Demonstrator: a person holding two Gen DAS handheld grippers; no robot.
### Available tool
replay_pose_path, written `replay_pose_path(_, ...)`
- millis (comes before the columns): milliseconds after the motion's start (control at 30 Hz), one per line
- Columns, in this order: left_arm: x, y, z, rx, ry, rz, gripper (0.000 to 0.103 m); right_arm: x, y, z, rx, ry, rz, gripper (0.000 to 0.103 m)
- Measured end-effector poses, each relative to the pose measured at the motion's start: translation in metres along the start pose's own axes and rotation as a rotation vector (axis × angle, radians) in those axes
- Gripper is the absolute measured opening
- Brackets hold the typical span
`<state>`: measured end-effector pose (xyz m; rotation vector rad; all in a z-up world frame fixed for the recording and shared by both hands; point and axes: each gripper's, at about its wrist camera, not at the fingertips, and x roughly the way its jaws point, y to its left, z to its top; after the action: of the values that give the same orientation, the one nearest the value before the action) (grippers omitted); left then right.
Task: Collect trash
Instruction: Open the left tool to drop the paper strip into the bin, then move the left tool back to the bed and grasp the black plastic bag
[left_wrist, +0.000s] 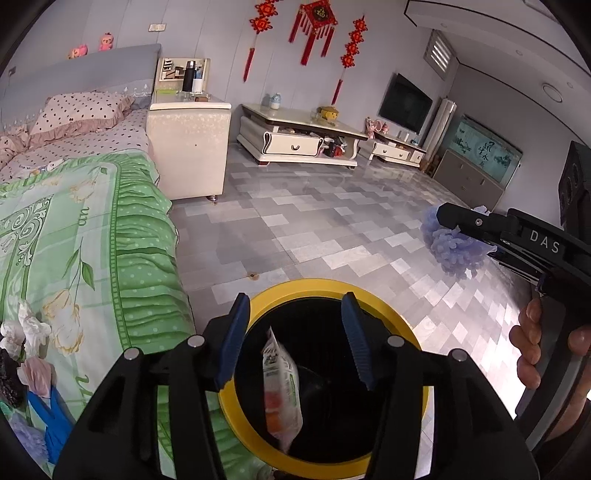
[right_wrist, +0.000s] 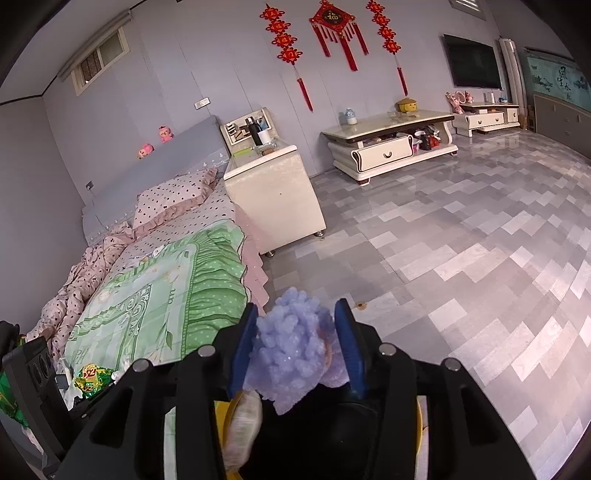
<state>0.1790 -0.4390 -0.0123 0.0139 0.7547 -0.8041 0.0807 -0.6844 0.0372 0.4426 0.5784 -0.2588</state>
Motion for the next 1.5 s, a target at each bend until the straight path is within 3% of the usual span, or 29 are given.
replay_pose_path(67, -0.004, 0.001, 0.001, -0.004, -0.004, 0.002, 0.054, -0.001, -0.001, 0.0, 0.005, 0.0, -0.008, 0.052)
replay_pose_path(233, -0.018, 0.012, 0.001, -0.019, -0.03, 0.021, 0.063, -0.006, 0.0, -0.002, 0.017, 0.001, -0.02, 0.06)
replay_pose_path(567, -0.07, 0.054, -0.002, -0.04, -0.099, 0.126, 0.072, -0.024, 0.029, -0.008, -0.011, -0.02, 0.012, 0.065)
replay_pose_path(1067, -0.18, 0.151, -0.014, -0.12, -0.209, 0.353, 0.086, -0.041, 0.144, -0.027, -0.174, -0.012, 0.158, 0.072)
replay_pose_path(1500, -0.243, 0.247, -0.052, -0.215, -0.197, 0.563, 0.088, -0.027, 0.237, -0.061, -0.308, 0.066, 0.297, 0.073)
